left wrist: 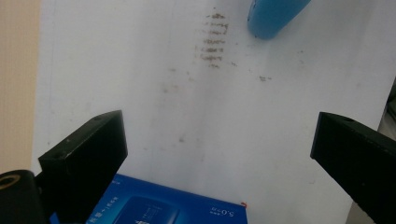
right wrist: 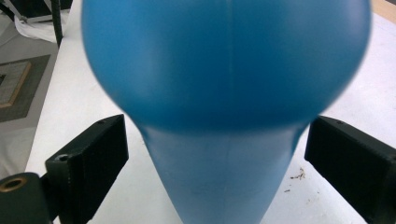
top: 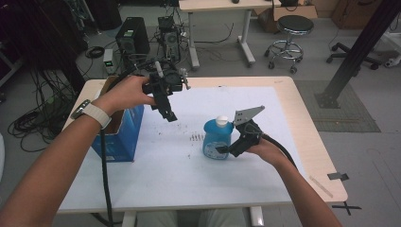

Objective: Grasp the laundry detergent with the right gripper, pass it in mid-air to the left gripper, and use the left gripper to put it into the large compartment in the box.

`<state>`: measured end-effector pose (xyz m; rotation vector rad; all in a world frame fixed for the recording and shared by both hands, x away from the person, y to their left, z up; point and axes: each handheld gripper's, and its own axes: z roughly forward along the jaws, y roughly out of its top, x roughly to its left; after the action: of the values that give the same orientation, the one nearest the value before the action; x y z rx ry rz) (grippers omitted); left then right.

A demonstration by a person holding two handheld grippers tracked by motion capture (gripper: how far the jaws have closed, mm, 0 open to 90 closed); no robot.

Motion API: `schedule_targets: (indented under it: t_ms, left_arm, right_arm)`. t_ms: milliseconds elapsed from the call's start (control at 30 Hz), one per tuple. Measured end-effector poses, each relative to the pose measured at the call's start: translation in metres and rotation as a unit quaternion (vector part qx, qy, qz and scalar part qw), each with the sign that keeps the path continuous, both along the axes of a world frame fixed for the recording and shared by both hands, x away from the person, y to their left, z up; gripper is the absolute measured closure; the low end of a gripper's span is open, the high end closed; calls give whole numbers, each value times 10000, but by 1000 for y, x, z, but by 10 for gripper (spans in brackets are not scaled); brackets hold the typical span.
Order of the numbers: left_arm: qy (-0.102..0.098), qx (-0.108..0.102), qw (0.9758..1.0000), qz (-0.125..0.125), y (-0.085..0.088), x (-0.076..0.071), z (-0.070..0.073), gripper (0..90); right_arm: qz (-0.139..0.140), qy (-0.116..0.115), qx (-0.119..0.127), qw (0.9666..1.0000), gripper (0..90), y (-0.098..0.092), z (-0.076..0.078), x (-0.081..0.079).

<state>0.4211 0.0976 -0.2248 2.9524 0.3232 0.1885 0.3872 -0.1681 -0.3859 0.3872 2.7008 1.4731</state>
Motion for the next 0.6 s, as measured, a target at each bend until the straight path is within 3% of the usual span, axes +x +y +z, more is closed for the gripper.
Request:
schedule_targets:
  t_ms: [600]
  left_arm:
    - [-6,-11,10000,21,1,0,0,43]
  right_arm:
    - [100,49,61,9999,221,2,-3,1]
